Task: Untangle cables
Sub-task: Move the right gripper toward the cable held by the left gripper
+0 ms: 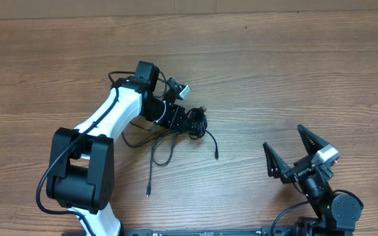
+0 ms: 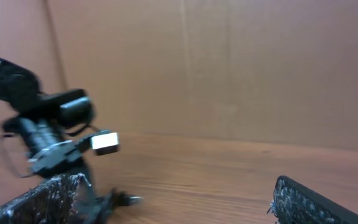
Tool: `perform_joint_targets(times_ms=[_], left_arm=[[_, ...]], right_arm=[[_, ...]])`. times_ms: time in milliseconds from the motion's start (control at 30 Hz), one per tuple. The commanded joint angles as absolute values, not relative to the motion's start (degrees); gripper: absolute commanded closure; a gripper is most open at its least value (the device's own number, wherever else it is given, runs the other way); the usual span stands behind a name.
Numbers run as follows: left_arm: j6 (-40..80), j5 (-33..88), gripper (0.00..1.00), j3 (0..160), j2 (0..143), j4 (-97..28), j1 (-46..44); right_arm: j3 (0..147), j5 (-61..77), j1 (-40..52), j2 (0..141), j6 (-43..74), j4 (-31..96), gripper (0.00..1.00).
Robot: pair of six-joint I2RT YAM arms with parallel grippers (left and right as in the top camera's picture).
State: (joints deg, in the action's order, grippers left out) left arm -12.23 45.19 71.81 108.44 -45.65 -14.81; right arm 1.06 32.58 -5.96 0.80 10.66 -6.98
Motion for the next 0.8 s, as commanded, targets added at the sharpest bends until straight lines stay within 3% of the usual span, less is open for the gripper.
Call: perform_joint_targets(times_ms=[0,200,600,767], left_arm=[[-17.3,54.8,0.96,73.8,108.6,-45.9,-15.2],[-14.7,58.5,0.96,79.3,108.6,-51.1,-15.1],[-1.1,58.5,0.96,85.2,108.6,-52.5,-16.2],[8.2,58.5,0.96,85.3,108.6,-52.2,-16.2]], right_arm=[[3.7,36.2,-5.8,0.7,18.1,-6.7,0.0],[15.0,38.6,-5.8,5.4,18.4,-2.7,0.0],[52.7,39.8,-5.7,33.7,16.3,31.4,0.0],[60.6,40.8,-5.7,43.7,13.3,42.3,0.0]])
